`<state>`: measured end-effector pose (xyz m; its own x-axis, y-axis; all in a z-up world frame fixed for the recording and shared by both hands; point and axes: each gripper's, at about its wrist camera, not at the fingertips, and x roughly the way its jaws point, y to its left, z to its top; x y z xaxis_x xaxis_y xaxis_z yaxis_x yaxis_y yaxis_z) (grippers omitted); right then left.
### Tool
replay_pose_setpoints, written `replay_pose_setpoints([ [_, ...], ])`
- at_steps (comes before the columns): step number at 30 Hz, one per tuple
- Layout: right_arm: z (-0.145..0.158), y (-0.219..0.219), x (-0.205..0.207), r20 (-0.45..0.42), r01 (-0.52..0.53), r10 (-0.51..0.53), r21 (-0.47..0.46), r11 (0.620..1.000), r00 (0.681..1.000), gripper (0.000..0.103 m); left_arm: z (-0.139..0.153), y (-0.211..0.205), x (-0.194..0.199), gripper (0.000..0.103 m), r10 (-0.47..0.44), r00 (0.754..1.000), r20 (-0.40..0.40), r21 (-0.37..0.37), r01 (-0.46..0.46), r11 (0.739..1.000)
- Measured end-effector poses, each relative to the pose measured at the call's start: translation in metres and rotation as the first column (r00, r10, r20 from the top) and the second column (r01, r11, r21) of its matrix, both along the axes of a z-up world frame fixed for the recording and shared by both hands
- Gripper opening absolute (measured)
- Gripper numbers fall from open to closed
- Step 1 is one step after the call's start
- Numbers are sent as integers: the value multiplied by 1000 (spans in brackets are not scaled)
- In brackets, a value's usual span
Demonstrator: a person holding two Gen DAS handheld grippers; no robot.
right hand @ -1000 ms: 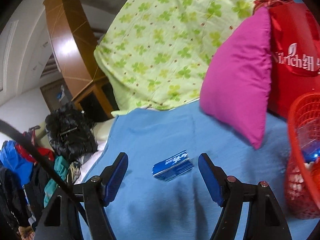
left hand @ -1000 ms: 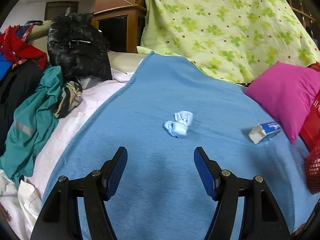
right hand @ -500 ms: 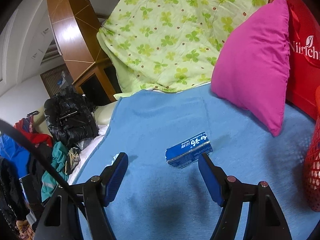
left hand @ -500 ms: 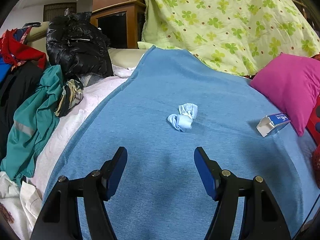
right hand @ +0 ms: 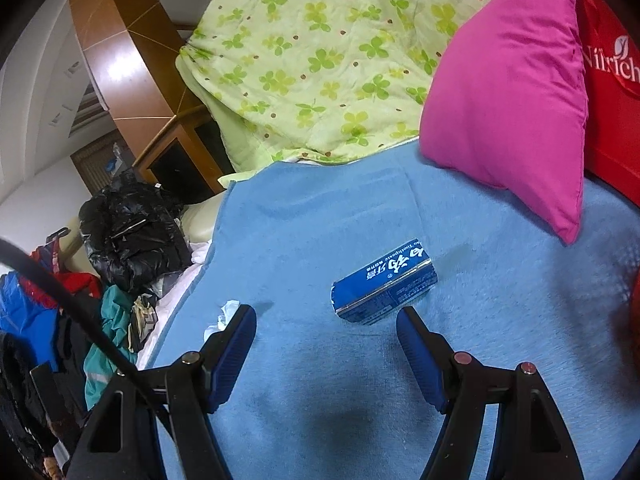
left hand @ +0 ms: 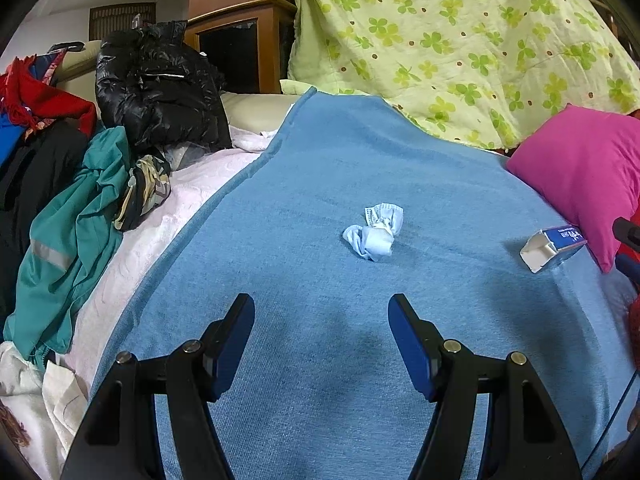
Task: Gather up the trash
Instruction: 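Grasp the blue toothpaste box with the right tool while the left tool grasps the light-blue cloth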
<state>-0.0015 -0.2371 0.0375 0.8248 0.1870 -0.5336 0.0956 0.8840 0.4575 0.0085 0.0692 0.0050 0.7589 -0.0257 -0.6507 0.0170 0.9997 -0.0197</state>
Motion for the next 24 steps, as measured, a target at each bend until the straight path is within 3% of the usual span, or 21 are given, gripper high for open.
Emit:
replay_pose_setpoints([
  [8,-10,-14,13,-42,33,-30,88,996,999,76,-1,-1,2,70,1,1000,-10,4,-1,1000],
  [13,-25,-36,19,-83,78,-60,231,970,995,76,-2,-2,1,70,-5,1000,-10,9,5,1000],
  [16,-40,-52,19,-126,127,-89,333,934,988,76,-2,-3,1,70,-9,1000,-11,10,9,1000],
  [19,-42,-56,18,-134,153,-115,324,933,984,76,-1,-3,1,70,-12,1000,-10,9,12,1000],
  [24,-34,-42,24,-117,110,-83,242,964,990,76,-2,-3,2,70,-12,1000,-19,2,12,1000],
])
